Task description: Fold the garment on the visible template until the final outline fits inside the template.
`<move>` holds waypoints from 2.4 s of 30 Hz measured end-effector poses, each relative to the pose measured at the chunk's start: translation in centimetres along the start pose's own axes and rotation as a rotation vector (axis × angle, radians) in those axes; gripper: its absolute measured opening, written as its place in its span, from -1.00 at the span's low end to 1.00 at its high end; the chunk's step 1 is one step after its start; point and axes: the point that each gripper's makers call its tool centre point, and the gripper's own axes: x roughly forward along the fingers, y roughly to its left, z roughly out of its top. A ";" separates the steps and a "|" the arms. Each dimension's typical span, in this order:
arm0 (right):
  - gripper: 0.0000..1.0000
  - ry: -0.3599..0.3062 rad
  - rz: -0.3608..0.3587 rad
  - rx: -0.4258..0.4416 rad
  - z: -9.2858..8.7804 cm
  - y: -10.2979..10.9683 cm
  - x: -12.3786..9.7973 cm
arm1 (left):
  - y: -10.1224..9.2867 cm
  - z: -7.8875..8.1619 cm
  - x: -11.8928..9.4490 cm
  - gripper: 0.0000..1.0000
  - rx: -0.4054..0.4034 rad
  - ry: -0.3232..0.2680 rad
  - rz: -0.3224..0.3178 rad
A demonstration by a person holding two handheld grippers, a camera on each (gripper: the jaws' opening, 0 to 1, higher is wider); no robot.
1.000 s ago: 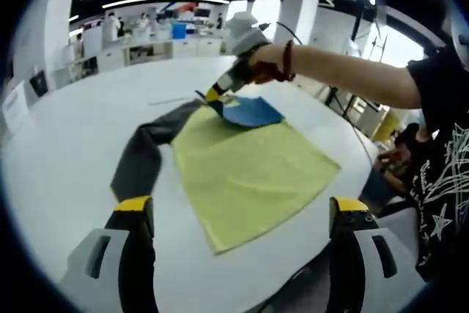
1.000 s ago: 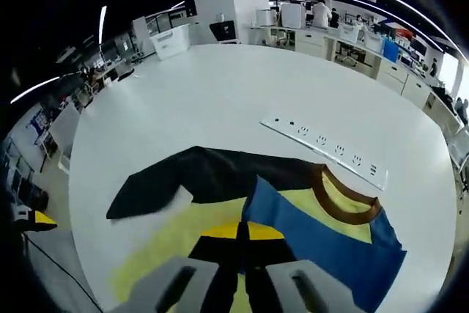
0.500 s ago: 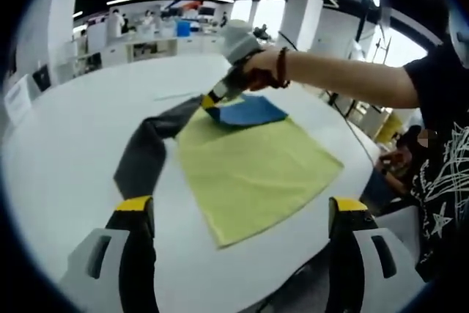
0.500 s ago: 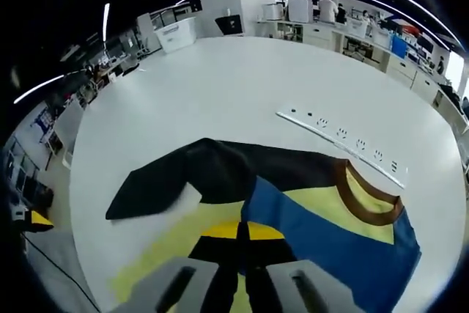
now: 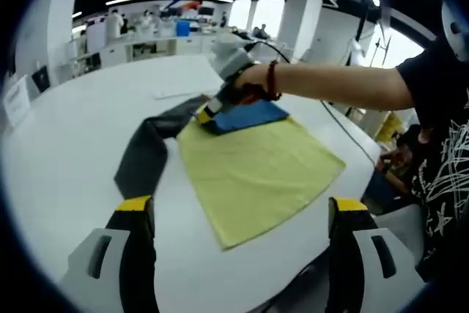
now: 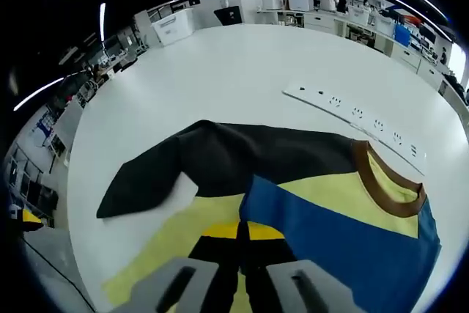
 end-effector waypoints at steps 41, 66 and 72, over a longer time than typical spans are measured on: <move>-0.53 -0.073 -0.199 0.152 -6.1 -12.0 -11.2 | -0.2 1.6 -0.1 0.99 0.040 -0.020 0.019; -0.29 0.018 -0.304 0.262 -14.6 -18.1 -13.9 | -1.3 2.9 0.4 0.99 0.051 -0.039 -0.009; -0.57 0.024 -0.309 0.307 -15.7 -18.3 -13.9 | -1.4 2.8 0.4 0.99 0.053 -0.031 -0.006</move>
